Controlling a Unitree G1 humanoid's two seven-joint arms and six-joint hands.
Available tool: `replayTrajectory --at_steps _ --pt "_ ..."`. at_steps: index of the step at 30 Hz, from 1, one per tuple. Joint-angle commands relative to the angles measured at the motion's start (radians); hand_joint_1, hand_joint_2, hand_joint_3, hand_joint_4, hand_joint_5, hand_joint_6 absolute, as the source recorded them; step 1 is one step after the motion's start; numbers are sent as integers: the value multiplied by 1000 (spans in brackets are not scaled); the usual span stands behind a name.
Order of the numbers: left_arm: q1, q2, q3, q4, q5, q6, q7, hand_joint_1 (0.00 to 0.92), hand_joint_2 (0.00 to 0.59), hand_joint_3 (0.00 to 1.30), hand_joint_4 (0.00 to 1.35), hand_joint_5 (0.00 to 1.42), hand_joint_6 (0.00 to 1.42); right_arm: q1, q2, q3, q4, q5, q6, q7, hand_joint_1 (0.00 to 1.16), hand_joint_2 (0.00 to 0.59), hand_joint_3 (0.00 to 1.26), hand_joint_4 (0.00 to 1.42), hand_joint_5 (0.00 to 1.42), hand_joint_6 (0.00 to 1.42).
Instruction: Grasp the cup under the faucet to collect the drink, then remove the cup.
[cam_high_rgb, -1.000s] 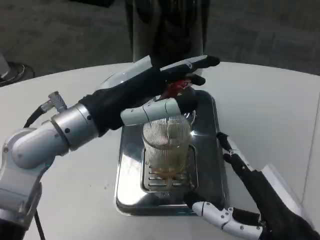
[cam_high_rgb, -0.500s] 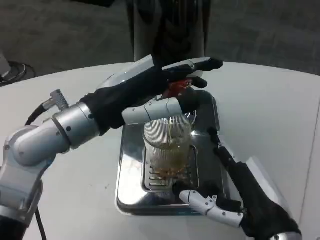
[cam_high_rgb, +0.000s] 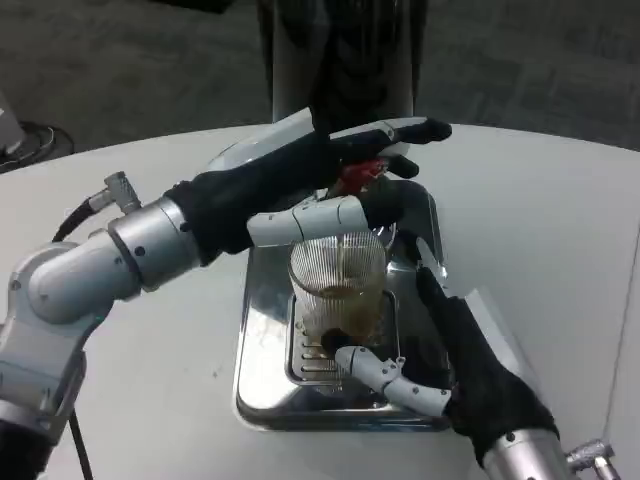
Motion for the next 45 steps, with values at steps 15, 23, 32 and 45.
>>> replayTrajectory --at_steps 15,23,32,45 --pt "-17 13 -34 98 44 -20 -72 0 65 140 71 183 271 -68 78 26 180 4 -39 -180 660 209 0 0 0 0" --pt "-51 15 -32 149 48 -39 -86 0 73 140 71 182 272 -130 80 24 238 28 -49 -211 664 208 0 0 0 0" --pt "-84 5 -37 213 56 -67 -93 0 76 140 71 182 271 -195 87 22 315 38 -56 -225 664 208 0 0 0 0" --pt "-108 3 -39 265 63 -95 -96 0 77 148 80 182 271 -246 114 23 397 47 -72 -280 665 208 0 0 0 0"
